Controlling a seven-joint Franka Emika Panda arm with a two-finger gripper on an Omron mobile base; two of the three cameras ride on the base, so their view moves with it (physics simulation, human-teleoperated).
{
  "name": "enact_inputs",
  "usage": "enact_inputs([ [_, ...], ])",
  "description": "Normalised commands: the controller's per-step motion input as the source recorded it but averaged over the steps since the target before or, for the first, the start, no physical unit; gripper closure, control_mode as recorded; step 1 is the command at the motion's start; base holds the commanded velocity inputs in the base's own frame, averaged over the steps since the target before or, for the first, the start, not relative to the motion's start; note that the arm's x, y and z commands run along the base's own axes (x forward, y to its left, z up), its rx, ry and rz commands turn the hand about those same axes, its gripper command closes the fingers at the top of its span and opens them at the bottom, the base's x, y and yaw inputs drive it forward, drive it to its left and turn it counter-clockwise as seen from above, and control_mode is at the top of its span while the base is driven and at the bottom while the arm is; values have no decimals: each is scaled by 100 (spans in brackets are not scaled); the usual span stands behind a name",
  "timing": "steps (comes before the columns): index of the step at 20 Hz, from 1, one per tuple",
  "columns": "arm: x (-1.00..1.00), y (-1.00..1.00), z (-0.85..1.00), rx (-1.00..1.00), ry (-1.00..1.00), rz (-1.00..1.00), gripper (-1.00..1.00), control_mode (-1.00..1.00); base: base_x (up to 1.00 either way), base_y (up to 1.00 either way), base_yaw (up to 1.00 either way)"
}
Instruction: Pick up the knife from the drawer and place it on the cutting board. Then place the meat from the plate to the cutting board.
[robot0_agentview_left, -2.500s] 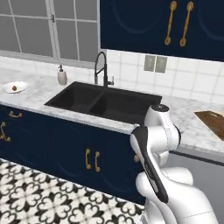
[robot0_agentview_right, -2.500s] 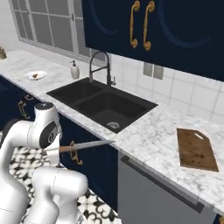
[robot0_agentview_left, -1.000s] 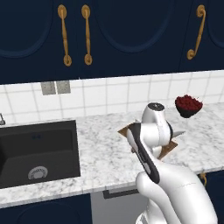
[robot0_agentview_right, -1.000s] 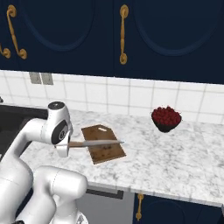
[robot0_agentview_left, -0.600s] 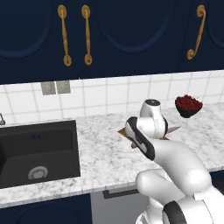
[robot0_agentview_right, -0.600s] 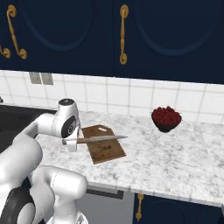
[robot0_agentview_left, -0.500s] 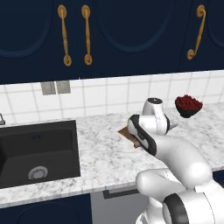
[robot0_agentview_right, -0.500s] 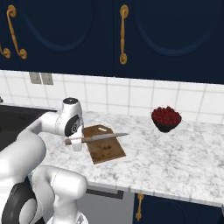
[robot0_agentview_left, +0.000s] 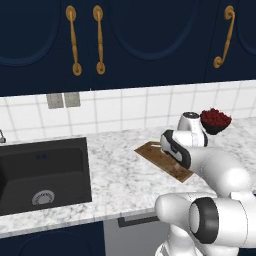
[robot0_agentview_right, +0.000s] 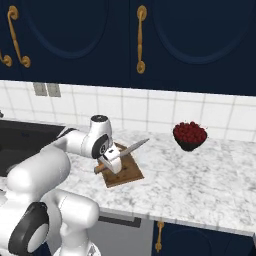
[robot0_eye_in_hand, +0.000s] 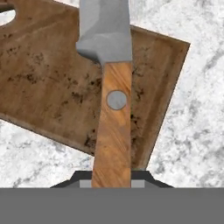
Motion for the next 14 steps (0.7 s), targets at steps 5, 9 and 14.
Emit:
enact_inputs([
  [5, 0, -43, -27, -14, 0, 58, 100, -100, 0, 0, 0],
  [9, 0, -34, -23, -14, 0, 59, 100, -100, 0, 0, 0],
  [14, 4, -15, -19, -8, 0, 57, 100, -100, 0, 0, 0],
])
